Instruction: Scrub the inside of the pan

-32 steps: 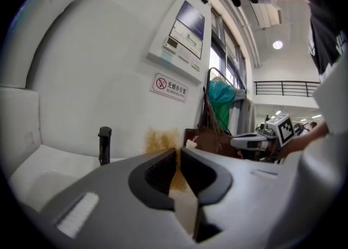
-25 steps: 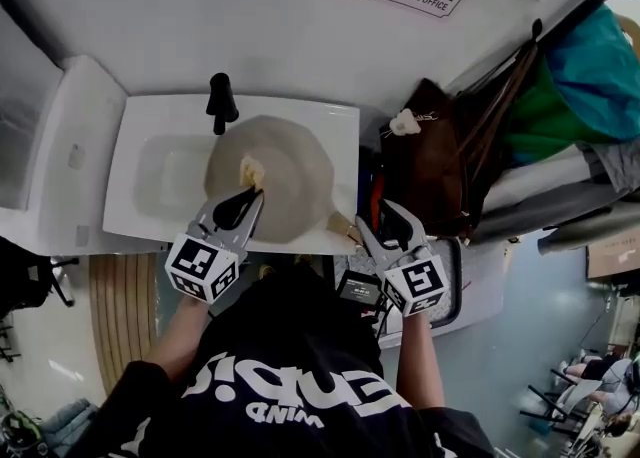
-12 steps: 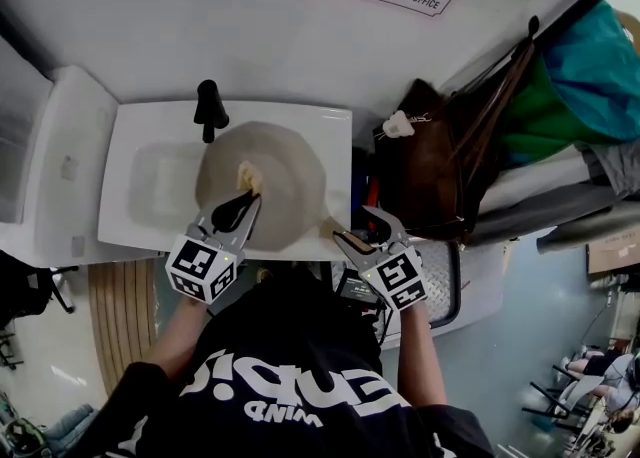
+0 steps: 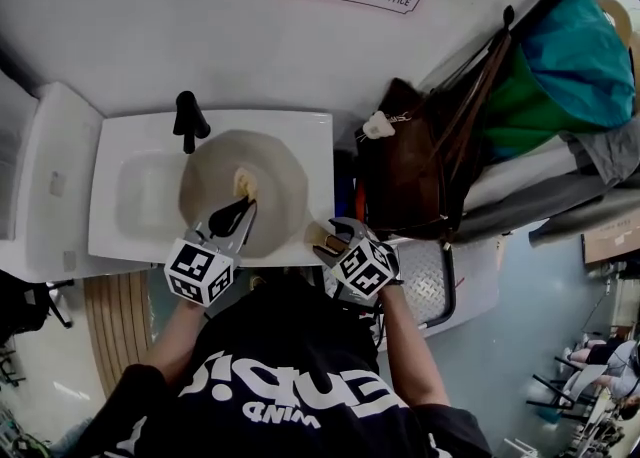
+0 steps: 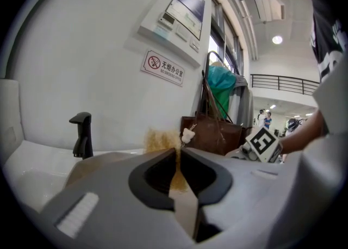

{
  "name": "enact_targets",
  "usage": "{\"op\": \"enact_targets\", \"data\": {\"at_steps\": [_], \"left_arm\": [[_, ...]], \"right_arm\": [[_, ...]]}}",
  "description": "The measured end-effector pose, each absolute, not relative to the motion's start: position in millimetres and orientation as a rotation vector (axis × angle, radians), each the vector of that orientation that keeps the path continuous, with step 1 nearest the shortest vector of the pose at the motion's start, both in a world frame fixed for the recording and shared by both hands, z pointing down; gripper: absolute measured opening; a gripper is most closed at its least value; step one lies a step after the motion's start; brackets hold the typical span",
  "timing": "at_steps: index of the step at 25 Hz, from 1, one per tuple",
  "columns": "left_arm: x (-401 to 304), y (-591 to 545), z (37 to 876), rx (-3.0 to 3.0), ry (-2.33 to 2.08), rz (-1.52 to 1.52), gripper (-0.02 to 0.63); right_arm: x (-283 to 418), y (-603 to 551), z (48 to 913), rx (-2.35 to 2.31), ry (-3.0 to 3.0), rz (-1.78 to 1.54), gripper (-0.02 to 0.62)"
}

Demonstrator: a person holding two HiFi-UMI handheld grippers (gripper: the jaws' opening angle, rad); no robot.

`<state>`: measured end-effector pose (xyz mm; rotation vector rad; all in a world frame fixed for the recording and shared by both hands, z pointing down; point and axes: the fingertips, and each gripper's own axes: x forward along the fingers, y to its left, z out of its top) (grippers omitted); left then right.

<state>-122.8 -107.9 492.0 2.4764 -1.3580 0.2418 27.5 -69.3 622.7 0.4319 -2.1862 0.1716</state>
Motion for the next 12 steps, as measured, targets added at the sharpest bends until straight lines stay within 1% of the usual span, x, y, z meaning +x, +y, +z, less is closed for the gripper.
{"op": "enact_targets", "data": {"at_steps": [6,12], "left_arm": [[-119,-110,492,2.477,-1.364,0.265,0.025],[-123,-111,492,2.473,-1.38,0.281,0.025]], "right_arm": [[29,-63,659,0.299,-2.106,0.213,0.259],[26,-60,677,0.234,-2.074,0.206,0.259]]}}
